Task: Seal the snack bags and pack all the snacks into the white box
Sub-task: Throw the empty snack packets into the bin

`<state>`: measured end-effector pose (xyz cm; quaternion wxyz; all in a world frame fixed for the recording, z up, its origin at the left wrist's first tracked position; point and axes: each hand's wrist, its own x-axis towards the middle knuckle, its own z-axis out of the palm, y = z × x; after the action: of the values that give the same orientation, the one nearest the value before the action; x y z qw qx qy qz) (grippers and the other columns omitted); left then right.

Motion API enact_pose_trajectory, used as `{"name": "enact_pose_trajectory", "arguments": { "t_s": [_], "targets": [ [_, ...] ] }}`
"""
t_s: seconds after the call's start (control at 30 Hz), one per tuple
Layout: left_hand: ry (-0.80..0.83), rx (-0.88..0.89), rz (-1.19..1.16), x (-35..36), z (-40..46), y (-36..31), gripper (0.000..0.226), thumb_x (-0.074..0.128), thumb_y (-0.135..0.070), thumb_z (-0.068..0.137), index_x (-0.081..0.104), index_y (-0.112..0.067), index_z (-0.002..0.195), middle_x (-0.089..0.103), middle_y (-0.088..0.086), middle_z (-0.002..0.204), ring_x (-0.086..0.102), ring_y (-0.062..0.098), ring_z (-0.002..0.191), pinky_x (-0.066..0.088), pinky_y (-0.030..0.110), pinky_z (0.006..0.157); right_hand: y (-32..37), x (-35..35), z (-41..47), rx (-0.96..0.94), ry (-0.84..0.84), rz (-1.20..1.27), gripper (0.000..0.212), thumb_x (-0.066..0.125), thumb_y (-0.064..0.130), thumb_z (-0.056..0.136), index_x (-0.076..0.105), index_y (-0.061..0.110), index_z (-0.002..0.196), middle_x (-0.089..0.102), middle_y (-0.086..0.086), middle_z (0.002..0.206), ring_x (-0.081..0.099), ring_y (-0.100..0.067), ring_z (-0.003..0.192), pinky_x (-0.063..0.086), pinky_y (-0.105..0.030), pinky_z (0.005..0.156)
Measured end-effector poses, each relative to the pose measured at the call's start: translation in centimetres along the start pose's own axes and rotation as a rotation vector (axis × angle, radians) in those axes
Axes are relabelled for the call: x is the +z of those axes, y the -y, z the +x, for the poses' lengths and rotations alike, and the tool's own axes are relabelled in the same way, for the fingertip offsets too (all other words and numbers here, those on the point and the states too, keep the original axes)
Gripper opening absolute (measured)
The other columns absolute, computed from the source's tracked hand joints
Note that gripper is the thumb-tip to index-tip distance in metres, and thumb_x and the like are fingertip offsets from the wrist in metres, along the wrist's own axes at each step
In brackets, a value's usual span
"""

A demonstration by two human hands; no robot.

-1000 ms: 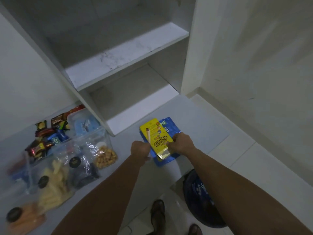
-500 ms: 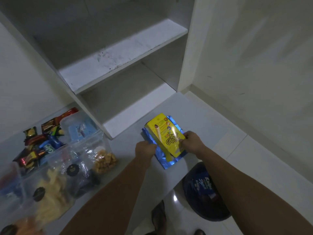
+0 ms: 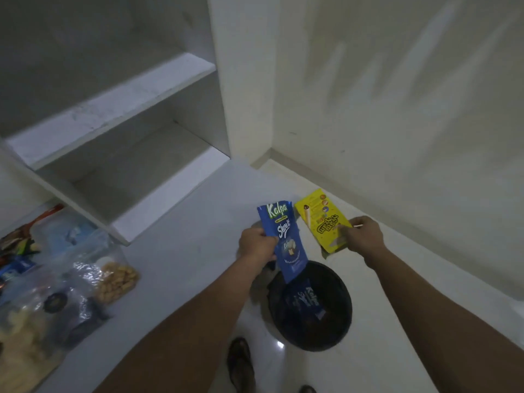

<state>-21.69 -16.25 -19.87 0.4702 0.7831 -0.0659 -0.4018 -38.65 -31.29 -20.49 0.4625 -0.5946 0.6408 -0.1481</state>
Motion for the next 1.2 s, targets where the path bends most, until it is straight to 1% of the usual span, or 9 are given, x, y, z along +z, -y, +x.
{"name": "enact_pose_trajectory", "arguments": {
  "t_s": [0.2,0.5,0.67,0.73,0.83,0.93,1.03,1.13,1.2],
  "targets": [
    [0.082,-0.019,0.16,6.6,-2.6,3.8,0.004,0.067,-0.01,0.084,0.066,-0.008,0.086,0.07,0.014,0.092,0.068,0.027,0.072,0.059,0.035,0.059,-7.5,-3.7,-1.0,0.072,-0.039,-0.066,0.023,0.074,0.024,0.073,0.06,0.018,0.09,0.067,-0.01,0.093,0.065,-0.03,0.091,0.055,-0.041,0.079],
    [0.121,-0.051,0.404,12.1,0.5,12.6,0.012,0.069,-0.014,0.082,0.066,-0.002,0.083,0.07,0.019,0.095,0.07,0.033,0.081,0.061,0.047,0.067,-17.6,-0.8,0.5,0.16,0.05,-0.221,0.031,0.073,0.028,0.077,0.059,0.015,0.101,0.058,-0.006,0.096,0.058,-0.025,0.087,0.052,-0.036,0.077],
    [0.128,-0.062,0.438,13.5,1.7,15.3,0.027,0.072,-0.019,0.081,0.053,-0.017,0.062,0.069,0.016,0.088,0.069,0.031,0.082,0.06,0.046,0.071,-20.5,1.7,1.6,0.134,0.141,-0.262,0.038,0.066,0.028,0.082,0.055,0.011,0.115,0.062,-0.012,0.113,0.059,-0.03,0.105,0.051,-0.036,0.084],
    [0.144,-0.051,0.47,13.4,1.4,15.1,0.031,0.073,-0.023,0.081,0.049,-0.02,0.062,0.062,0.008,0.077,0.067,0.032,0.087,0.059,0.046,0.076,-20.7,2.0,1.6,0.131,0.182,-0.275,0.043,0.064,0.03,0.083,0.052,0.01,0.119,0.061,-0.013,0.116,0.058,-0.031,0.107,0.049,-0.035,0.086],
    [0.148,-0.04,0.471,12.5,1.0,14.1,0.026,0.073,-0.023,0.081,0.053,-0.013,0.067,0.061,0.013,0.086,0.065,0.036,0.094,0.057,0.048,0.083,-20.0,1.5,1.2,0.12,0.204,-0.288,0.039,0.063,0.029,0.085,0.054,0.009,0.118,0.063,-0.013,0.115,0.059,-0.029,0.104,0.048,-0.033,0.083],
    [0.132,-0.037,0.445,11.2,0.2,12.2,0.023,0.074,-0.021,0.079,0.061,-0.005,0.069,0.063,0.017,0.082,0.067,0.037,0.09,0.057,0.049,0.081,-18.0,0.4,0.6,0.098,0.216,-0.285,0.036,0.061,0.024,0.086,0.056,0.009,0.117,0.063,-0.013,0.116,0.059,-0.03,0.106,0.049,-0.034,0.087],
    [0.166,-0.052,0.451,9.8,-1.3,9.7,0.031,0.074,-0.024,0.079,0.068,0.004,0.091,0.069,0.021,0.092,0.068,0.034,0.088,0.058,0.045,0.08,-14.4,-0.6,-0.4,0.036,0.237,-0.274,0.036,0.062,0.026,0.086,0.057,0.009,0.118,0.063,-0.013,0.118,0.057,-0.031,0.112,0.048,-0.037,0.095],
    [0.188,-0.056,0.456,7.9,-3.3,7.1,0.027,0.074,-0.027,0.08,0.065,-0.001,0.08,0.064,0.011,0.076,0.063,0.025,0.072,0.055,0.035,0.064,-10.3,-1.0,-1.4,-0.048,0.271,-0.244,0.036,0.066,0.029,0.081,0.061,0.012,0.112,0.065,-0.013,0.117,0.061,-0.032,0.109,0.05,-0.043,0.096],
    [0.189,-0.04,0.463,6.4,-4.7,5.4,0.025,0.072,-0.027,0.082,0.064,-0.003,0.087,0.062,0.008,0.078,0.061,0.023,0.075,0.054,0.034,0.068,-7.6,-0.8,-2.1,-0.116,0.299,-0.238,0.03,0.067,0.028,0.079,0.063,0.014,0.105,0.067,-0.015,0.113,0.065,-0.033,0.104,0.053,-0.047,0.092]
  ]
}}
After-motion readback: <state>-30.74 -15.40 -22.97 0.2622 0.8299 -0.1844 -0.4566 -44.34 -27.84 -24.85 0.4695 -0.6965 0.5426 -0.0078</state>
